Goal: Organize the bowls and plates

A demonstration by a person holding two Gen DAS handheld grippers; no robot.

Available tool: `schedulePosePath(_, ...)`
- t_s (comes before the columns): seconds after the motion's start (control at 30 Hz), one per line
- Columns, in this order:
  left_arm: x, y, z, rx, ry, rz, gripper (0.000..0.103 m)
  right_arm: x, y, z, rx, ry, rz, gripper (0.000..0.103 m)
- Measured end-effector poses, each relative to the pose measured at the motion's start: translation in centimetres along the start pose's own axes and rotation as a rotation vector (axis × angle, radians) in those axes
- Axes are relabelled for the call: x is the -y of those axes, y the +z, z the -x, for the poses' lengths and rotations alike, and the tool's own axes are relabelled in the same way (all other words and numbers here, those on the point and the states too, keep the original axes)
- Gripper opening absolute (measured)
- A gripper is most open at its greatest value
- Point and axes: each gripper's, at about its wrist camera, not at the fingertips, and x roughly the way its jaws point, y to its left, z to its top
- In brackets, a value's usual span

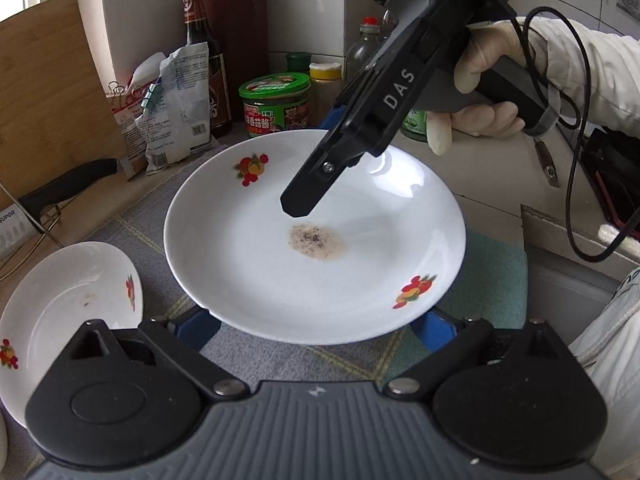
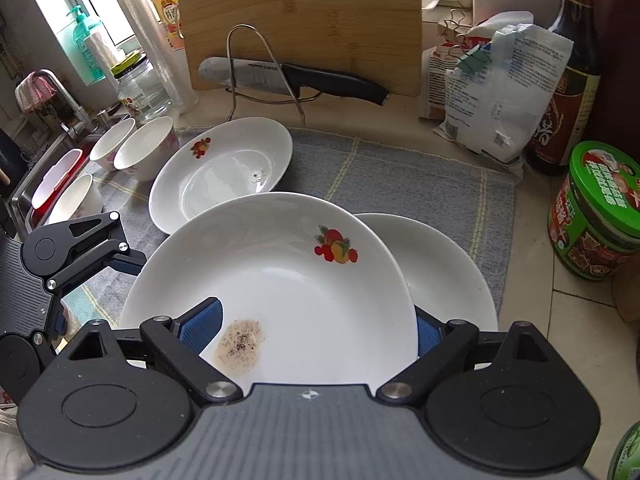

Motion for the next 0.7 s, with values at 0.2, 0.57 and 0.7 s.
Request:
schedulePosePath(0.2, 0.4, 0.8, -1.8, -0.017, -0.011, 0.021, 0.100, 2.0, -0.4, -0.3, -0.006, -0.003, -0.025, 0.097)
schedulePosePath(0.57, 0.4, 1.7, -3.0, -0.047, -0.011, 0.042, 0.100, 3.6, -0.7, -1.4, -0.022, 0.013, -0.055, 0.097)
schedulePosePath(0.7, 0.1, 1.8, -3.3, -0.062, -0.010, 0.044, 0.100, 3.8, -0.6, -1.7, -0.030, 0.013, -0.056, 0.097)
